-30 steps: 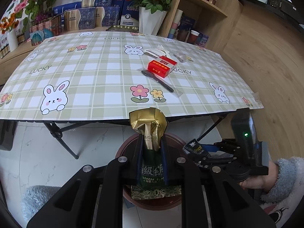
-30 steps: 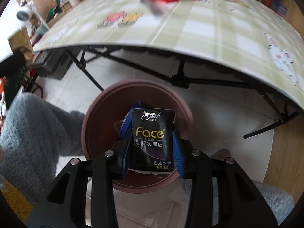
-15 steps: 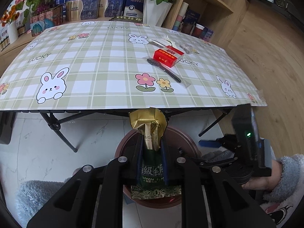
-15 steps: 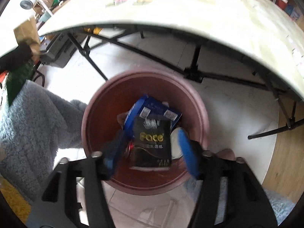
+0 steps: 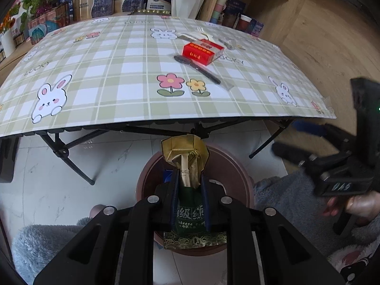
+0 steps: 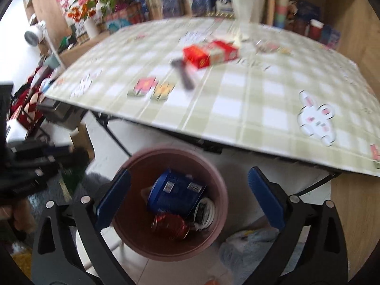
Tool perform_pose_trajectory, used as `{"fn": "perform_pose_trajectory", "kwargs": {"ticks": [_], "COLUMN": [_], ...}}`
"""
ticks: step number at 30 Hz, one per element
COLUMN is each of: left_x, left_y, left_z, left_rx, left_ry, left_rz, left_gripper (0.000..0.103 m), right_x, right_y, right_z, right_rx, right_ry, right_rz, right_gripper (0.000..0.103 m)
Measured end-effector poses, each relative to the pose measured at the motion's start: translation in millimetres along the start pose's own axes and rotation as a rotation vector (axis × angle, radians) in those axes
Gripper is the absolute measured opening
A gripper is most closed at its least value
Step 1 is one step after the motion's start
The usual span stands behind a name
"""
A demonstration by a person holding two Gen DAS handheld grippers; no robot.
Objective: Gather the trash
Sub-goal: 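Lower the snack pack into the bin and open the left tool, then move both tools from the bin back toward the table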
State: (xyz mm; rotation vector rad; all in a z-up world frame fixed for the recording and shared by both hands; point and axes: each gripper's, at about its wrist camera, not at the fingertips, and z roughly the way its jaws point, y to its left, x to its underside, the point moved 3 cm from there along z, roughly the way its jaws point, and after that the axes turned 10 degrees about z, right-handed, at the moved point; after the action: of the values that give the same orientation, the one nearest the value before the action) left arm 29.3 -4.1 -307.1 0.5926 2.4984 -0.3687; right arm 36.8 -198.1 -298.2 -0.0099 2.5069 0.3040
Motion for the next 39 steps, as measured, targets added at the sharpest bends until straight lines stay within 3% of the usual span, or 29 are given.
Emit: {"fn": "perform_pose_trajectory", "kwargs": {"ticks": [7,17,21,23,28,31,34,39], "left_x": [11,32,33,32,26,19,12,0], "left_y": [-3,-3,-2,-3,-3,-3,-4,-3], "left_z": [35,81,87,87,74,58,39,5], "left_rx": [-0.009,0.0,0.007,0.011,0.036,0.025,0.003,-0.092], "left_ry": [0.094,0.231,0.244,0.242,0.178,0.11,0.034,-0.085], "left_rz": [0.028,0.043,0.038,0.037,0.015,-0.005,-0.013,0.005], "left_gripper": [0.017,0.018,0.019,0.024,0.063,0.079,0.088,0.093], "right_x": [-16,-17,-17,-16,-16,-16,-16,-17], "right_y": [-19,-37,-39,-40,-41,-42,-43,-44], "right_z": [-20,-26,-25,-26,-27,-27,-28,-29], "right_rx": [0.021,0.053,0.057,0.059,0.063,0.067,0.069,0.072], "right_ry": [-0.072,-0.086,-0.088,-0.089,-0.089,-0.091,-0.094,-0.099], "right_rz": [0.048,0.093,0.104,0.106,0.11,0.11,0.113,0.113], "right_gripper": [0.097,0.097,0.097,0.097,0.097,0.097,0.097,0.097]}}
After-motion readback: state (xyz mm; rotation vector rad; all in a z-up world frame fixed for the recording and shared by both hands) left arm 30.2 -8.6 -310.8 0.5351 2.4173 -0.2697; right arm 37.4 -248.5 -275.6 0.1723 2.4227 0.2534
